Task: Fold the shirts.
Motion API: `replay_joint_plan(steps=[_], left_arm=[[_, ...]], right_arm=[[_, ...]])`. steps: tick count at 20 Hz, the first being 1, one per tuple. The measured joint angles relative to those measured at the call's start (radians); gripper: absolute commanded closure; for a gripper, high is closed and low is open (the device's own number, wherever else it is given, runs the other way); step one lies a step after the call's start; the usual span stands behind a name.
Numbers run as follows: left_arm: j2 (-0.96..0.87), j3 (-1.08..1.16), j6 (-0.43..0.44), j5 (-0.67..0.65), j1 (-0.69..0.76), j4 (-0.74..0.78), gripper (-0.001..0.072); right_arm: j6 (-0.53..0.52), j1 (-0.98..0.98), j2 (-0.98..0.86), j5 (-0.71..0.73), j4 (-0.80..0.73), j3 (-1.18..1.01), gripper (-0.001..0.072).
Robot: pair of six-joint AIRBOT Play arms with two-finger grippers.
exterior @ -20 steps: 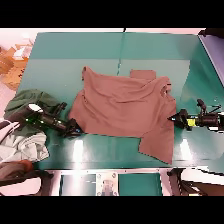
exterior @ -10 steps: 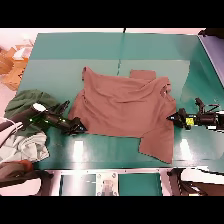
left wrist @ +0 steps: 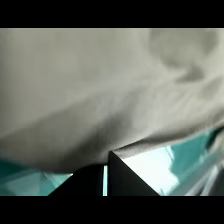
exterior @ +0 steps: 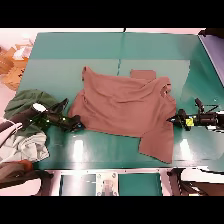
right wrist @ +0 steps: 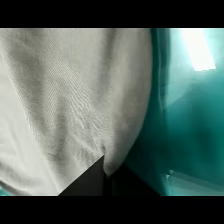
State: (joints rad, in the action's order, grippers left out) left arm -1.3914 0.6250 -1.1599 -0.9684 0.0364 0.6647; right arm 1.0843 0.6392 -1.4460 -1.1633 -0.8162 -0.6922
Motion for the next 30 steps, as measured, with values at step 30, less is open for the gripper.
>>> replay_joint_plan(steps=[30], left_arm=[[0.488,1.154,-0.161,-0.293,0.0,0.386,0.0686]], right_arm=[[-0.001,0.057,0.717,0.008,0.5,-0.826,0.0694]])
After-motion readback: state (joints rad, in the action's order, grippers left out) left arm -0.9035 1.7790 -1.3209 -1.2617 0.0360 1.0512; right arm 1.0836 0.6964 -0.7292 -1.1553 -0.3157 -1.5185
